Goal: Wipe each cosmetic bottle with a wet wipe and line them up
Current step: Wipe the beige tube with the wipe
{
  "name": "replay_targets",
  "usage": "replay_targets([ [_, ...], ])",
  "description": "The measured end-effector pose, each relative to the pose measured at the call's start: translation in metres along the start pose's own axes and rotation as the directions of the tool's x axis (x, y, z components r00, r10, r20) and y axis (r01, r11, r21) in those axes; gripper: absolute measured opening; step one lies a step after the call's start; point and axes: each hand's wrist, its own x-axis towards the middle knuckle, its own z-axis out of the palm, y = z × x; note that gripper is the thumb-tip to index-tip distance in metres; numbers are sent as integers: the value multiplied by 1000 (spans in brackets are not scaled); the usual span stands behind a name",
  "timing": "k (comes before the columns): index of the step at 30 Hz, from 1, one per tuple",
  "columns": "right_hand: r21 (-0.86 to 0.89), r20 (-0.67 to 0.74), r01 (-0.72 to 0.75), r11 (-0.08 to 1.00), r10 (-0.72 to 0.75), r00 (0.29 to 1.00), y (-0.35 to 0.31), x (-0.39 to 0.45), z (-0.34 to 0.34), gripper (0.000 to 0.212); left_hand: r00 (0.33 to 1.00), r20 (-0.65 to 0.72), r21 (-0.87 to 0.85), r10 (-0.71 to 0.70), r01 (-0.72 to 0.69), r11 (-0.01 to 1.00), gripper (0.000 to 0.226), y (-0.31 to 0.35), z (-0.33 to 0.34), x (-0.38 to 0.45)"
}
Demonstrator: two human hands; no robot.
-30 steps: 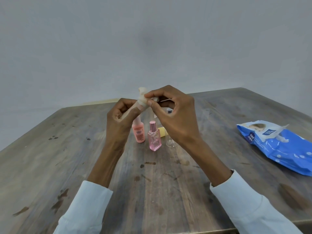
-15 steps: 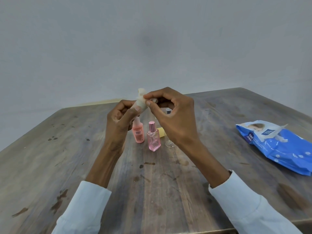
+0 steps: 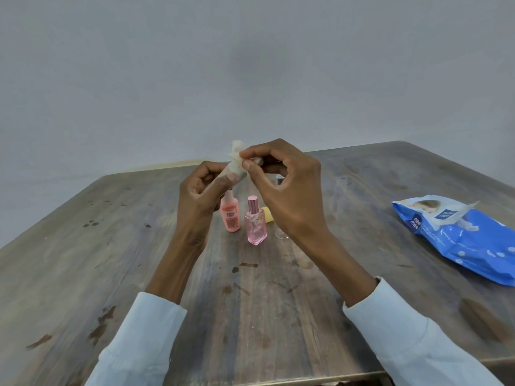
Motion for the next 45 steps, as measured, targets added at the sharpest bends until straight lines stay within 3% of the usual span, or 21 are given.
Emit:
replay_targets([
  [3,51,0,-126,991,126,992,4,2,-2,10,998,65,-8,6,-6,1000,35,-2,-2,0],
  [6,105,2,-207,973,208,978,6,2,-2,10,999,36,-20,4,-4,1000,35,-3,1,0],
  [10,49,28,-157,986,156,987,4,0,-3,11,1000,-13,13,19,-19,1000,29,-7,-3,3],
  [14,65,18,-151,986,150,989,2,1,-3,10,997,70,153,32,-42,987,35,-9,-2,1],
  [18,143,-4,-264,954,268,963,8,4,-5,10,997,80,58,1,-6,998,36,-6,4,-1],
  [22,168,38,-340,925,338,940,11,4,-4,7,999,7,-1,-37,37,999,44,-7,4,-1],
  [26,398,157,-533,746,518,841,16,6,-10,11,997,70,-56,-44,48,997,31,-6,2,-1],
  [30,559,351,-643,524,552,756,15,10,-14,16,981,182,-124,-63,86,989,23,-3,1,0],
  [36,584,373,-636,505,529,762,14,11,-13,21,988,143,-198,-58,86,976,24,1,3,0],
  [39,587,358,-646,488,559,748,16,10,-12,27,998,49,-93,-42,46,995,34,0,2,1],
  [42,603,311,-635,482,591,744,14,7,-9,28,996,-73,129,58,-49,991,40,1,4,-1],
  [45,565,194,-580,587,589,785,8,4,-7,20,972,-134,311,194,-144,939,43,4,6,-4],
])
